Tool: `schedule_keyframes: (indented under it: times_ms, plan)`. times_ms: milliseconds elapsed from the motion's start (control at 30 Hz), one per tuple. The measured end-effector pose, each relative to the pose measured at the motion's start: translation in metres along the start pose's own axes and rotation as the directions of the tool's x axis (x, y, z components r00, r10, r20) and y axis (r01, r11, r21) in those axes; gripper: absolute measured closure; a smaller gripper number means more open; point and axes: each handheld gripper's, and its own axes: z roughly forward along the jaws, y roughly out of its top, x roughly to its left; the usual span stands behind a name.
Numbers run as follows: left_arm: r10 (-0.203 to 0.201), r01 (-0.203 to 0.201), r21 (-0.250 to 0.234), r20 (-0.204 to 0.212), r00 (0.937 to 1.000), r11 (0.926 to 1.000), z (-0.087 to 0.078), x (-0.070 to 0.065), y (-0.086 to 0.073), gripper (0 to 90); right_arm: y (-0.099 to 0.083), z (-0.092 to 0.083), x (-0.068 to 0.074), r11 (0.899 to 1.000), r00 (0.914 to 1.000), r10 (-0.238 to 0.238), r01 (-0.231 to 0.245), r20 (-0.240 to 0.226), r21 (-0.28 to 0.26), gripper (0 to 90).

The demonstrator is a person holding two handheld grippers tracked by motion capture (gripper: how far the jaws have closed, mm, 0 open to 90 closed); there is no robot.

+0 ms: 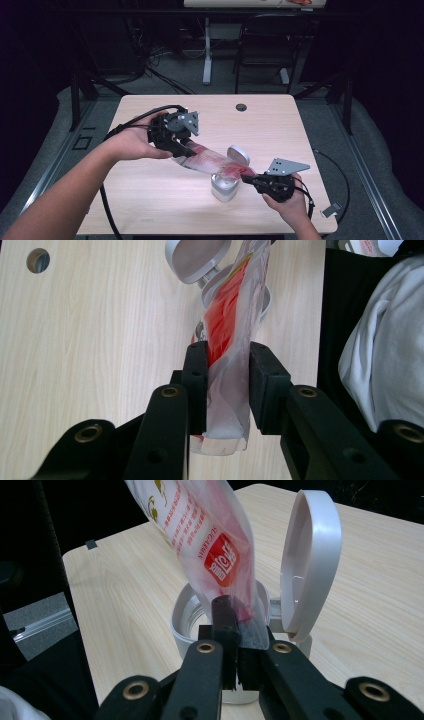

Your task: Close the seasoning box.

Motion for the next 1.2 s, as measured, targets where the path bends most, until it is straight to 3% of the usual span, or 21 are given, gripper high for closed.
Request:
schedule_keyframes:
  times_ms: [1200]
  plan:
    - [0.003,-0.003,0.003,-0.003,1.0000,1.0000,-0.0030,-0.0017,0.0042,72.8,-0.0001,0.0011,0.0008,1.000,1.0000,-0.001,0.001,-0.006,0.006,89.5]
